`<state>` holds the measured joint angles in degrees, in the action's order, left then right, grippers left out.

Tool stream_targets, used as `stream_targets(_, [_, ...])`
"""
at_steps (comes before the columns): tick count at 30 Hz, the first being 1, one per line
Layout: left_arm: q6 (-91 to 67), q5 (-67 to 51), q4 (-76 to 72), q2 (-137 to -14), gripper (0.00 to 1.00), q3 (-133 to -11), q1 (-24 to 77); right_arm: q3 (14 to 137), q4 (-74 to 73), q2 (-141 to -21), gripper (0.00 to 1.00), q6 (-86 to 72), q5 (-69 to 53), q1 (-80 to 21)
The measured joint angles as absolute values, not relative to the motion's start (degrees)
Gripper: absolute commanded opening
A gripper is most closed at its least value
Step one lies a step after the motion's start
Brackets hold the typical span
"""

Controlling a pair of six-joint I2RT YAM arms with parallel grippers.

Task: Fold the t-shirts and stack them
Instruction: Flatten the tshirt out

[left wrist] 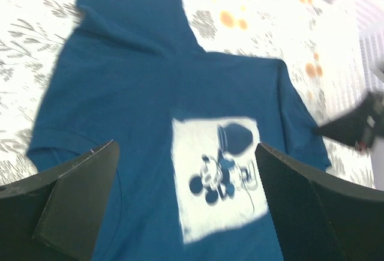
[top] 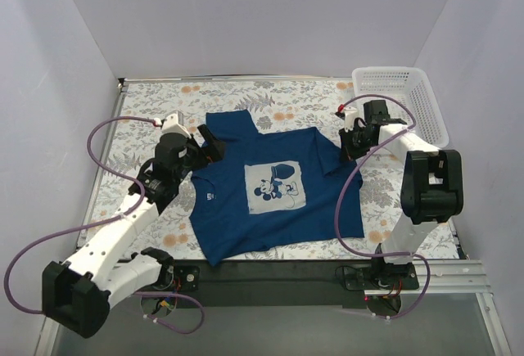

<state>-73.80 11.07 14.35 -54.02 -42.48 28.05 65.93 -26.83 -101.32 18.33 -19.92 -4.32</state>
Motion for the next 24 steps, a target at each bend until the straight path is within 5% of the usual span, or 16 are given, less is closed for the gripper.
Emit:
stream_targets(9, [-74.7, -9.1, -0.4, -80.5, 0.66, -49.3, 5.3, 66.4, -26.9, -94.2, 0.01, 24.0, -26.4, -4.4])
stream_targets(15, [-72.9, -18.1, -3.9, -105.1, 0.51, -66.7, 1.7, 66.5, -27.5, -94.1, 0.01, 26.7, -30.6, -4.5])
stream_targets(24, [-68.1, -18.1, 3.6, -127.3, 0.46, -90.0, 1.2, 66.5, -28.3, -94.1, 0.01, 27.4, -33.2, -4.6])
